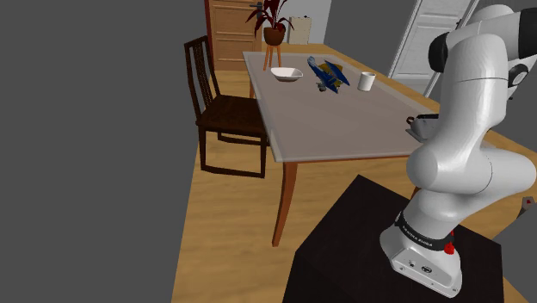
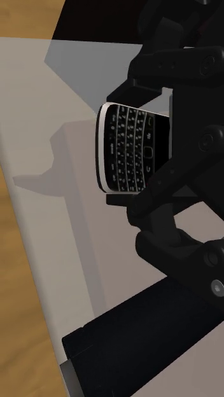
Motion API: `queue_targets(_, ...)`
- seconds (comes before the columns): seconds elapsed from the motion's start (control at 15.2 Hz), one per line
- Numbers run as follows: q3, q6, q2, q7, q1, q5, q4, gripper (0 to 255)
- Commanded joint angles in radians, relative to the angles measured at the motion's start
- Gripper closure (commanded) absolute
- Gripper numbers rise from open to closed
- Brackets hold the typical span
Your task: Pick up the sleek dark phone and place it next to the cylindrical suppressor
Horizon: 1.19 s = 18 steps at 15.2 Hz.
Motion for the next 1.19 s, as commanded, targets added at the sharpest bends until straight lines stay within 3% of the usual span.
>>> queue_targets(0.0, 0.000, 0.000, 0.000, 0.000, 0.000, 0.000, 0.000, 0)
queue_targets(0.33, 0.000, 0.000, 0.000, 0.000, 0.000, 0.000, 0.000, 0)
queue_targets(0.59, -0.040, -0.094, -0.050, 0.031, 0.017, -0.051, 0.060, 0)
queue_targets(1.12, -0.040, -0.094, -0.050, 0.031, 0.017, -0.051, 0.060, 0)
